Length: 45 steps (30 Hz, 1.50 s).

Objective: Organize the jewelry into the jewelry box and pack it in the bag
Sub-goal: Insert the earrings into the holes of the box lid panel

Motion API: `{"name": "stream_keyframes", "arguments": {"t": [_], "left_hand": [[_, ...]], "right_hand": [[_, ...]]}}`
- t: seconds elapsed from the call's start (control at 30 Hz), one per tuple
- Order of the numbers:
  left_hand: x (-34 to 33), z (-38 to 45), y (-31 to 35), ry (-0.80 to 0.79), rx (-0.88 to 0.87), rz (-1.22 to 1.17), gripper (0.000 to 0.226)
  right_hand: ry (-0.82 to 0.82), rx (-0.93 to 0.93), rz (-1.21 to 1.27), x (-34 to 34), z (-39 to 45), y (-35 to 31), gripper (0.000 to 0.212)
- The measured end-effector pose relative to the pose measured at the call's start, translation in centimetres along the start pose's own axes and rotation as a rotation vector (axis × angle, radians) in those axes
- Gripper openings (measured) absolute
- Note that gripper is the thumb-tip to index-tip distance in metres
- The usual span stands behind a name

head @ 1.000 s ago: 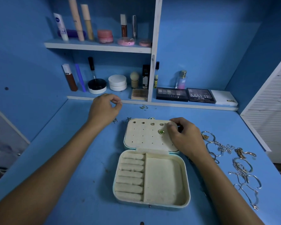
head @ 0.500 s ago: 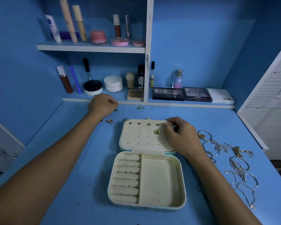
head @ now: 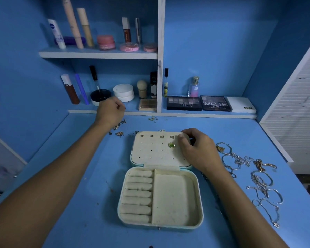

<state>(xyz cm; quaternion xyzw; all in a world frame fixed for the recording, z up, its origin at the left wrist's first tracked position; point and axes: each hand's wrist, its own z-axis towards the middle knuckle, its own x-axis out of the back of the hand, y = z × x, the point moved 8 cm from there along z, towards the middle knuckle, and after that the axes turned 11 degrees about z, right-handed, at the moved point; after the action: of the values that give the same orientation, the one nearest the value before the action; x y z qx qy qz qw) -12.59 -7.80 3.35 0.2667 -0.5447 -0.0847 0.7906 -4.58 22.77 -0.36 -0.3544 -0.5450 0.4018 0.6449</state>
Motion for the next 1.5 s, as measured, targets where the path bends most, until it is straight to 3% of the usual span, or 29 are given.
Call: {"name": "stream_keyframes", "arguments": {"t": [0.37, 0.83, 1.5], "left_hand": [[1.7, -4.1, 4.1, 0.013, -0.152, -0.249, 0.002], [1.3, -12.3, 7.8, 0.026, -0.555, -0.216, 0.025], [-0.4, -14.4, 7.9, -0.067, -0.525, -0.181, 0.020]], "right_hand": [[0.001, 0.016, -0.008, 0.1, 0.0, 0.0, 0.024], [-0.001, 0.019, -0.010, 0.1, 0.1, 0.0, 0.022], [0.000, 0.016, 0.003, 0.1, -0.1, 0.0, 0.022]]}}
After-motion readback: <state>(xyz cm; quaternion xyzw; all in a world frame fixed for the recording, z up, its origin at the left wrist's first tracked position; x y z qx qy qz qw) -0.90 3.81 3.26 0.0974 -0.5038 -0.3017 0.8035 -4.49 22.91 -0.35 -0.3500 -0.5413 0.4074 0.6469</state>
